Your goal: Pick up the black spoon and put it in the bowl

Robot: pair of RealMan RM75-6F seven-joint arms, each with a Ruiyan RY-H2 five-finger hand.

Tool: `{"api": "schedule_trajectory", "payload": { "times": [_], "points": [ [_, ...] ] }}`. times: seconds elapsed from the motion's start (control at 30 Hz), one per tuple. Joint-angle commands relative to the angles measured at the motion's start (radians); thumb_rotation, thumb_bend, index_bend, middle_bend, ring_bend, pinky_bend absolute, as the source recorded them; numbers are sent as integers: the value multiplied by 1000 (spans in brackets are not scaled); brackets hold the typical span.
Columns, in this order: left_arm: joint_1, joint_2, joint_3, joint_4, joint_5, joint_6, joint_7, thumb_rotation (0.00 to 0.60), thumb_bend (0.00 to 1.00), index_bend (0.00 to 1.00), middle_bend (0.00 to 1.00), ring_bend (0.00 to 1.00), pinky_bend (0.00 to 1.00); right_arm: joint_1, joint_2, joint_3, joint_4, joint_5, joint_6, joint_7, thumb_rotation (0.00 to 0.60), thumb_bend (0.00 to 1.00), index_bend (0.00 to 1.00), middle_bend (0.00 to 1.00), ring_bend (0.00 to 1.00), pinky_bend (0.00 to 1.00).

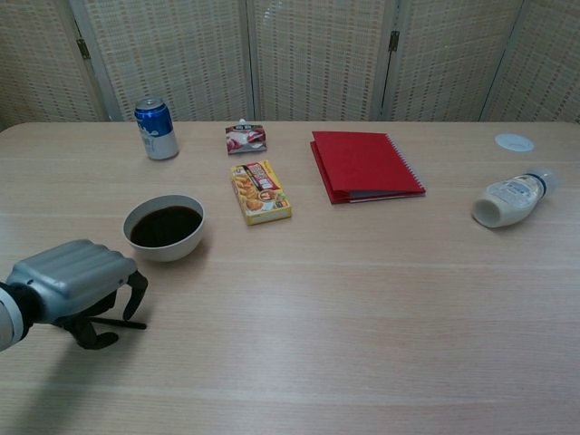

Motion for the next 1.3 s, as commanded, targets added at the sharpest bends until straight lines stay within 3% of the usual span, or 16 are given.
{"api": "schedule_trajectory", "payload": {
  "times": [0.03, 0.43, 1.3],
  "points": [
    [-3, 1, 4, -4, -4, 1, 4, 600, 354, 547, 1000, 966, 1000, -1, 0, 0, 1, 0, 1, 1, 600, 395, 88, 176, 207, 171],
    [-26, -9, -9, 14, -48, -1, 13, 600, 355, 536, 1000, 966, 1000, -5, 0, 1, 8, 3, 2, 8, 600, 395, 87, 176, 213, 171],
    [-63, 12, 27, -24, -102, -15, 19, 600, 381, 557, 1000, 966, 1000, -6, -7, 1, 21, 11, -11, 18, 600, 395, 88, 176, 216, 170]
  ]
}}
